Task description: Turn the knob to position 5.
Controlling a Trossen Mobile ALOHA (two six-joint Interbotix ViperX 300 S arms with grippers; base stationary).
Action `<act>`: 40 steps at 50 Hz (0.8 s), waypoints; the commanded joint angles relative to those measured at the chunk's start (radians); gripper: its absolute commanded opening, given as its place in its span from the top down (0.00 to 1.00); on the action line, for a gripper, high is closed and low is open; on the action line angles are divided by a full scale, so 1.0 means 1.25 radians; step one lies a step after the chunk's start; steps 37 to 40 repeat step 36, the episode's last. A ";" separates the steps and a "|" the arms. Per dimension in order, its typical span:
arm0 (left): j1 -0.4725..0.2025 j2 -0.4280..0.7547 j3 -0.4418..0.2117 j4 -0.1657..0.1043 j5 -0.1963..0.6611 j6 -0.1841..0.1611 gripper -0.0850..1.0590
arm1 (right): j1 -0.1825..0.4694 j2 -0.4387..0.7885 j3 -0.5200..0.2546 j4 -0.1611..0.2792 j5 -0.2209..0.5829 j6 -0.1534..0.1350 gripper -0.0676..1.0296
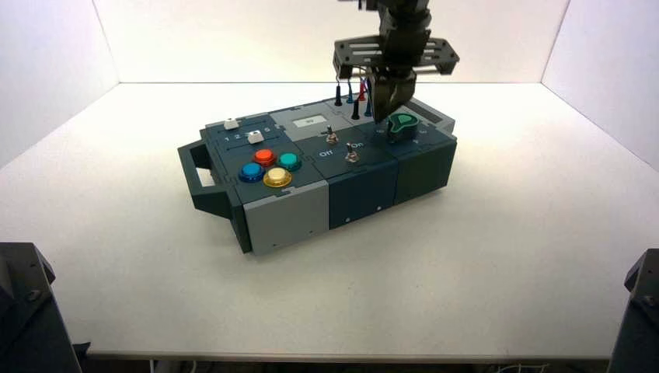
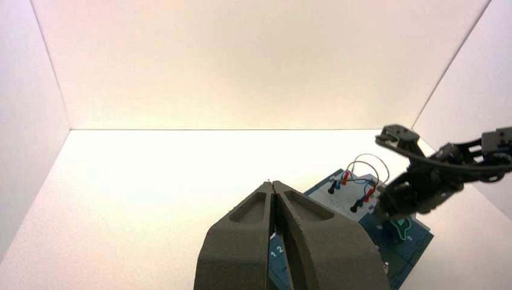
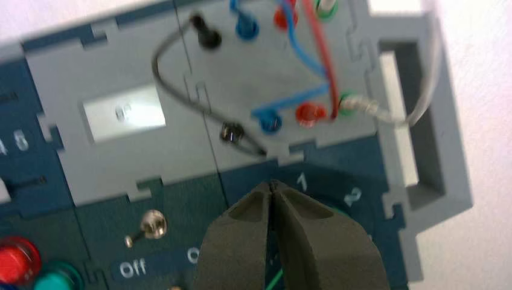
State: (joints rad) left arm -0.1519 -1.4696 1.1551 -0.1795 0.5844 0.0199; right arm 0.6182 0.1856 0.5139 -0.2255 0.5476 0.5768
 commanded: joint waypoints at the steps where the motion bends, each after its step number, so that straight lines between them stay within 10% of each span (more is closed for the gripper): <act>1: -0.004 0.011 -0.009 0.001 -0.011 0.009 0.95 | 0.004 -0.013 -0.043 -0.002 -0.006 -0.015 0.96; 40: -0.004 0.004 -0.006 0.002 -0.013 0.012 0.95 | 0.091 -0.065 -0.217 -0.005 0.016 -0.157 0.96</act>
